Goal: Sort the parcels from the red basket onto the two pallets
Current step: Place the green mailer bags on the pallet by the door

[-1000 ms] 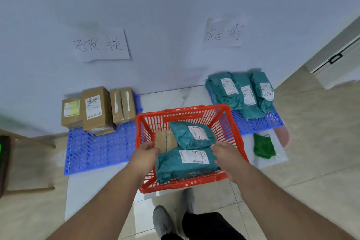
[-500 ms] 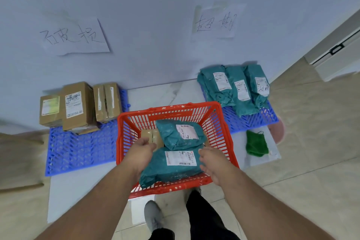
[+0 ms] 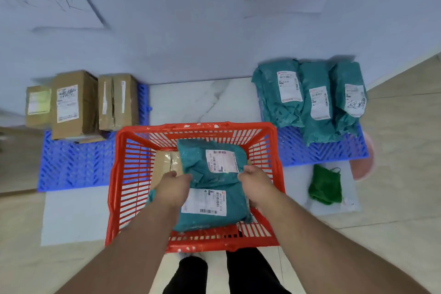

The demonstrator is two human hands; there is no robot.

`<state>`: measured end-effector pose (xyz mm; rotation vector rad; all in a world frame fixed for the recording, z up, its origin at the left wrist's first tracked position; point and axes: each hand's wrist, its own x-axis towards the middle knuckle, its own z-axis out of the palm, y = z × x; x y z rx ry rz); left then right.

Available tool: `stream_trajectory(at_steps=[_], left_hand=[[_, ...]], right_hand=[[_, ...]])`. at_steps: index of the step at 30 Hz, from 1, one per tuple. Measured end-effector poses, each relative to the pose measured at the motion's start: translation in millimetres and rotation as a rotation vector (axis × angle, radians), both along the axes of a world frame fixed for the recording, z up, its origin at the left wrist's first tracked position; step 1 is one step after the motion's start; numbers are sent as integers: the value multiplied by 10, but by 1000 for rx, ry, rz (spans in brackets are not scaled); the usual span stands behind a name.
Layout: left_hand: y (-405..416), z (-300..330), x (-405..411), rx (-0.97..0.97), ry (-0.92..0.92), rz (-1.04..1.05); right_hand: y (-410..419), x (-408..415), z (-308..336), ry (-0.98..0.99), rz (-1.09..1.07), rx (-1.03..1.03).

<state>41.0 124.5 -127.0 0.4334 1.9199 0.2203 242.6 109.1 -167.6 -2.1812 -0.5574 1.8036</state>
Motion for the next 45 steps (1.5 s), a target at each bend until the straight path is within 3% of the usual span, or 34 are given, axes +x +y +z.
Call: stream_trajectory(at_steps=[9,14,18,22,27,45], left_hand=[[-169,-279,365,-130,-242,543],[-219,-507,396,-141,-408,684],[-208,-676,386,-127,-468,725],[-208,-708,357,-57,-468,664],[-276,-440,230,62,-459,518],[-353,1084,117,495,-593,220]], right_hand=[[628,-55,-356,-166,587,181],[945,-264,-503,-270,937,253],[1070,-337,-658,-328,1065,200],[1045,-347,-688,-261,989,132],[938,-304,-446,-114,746,85],[-69,-115,1575,96,12,354]])
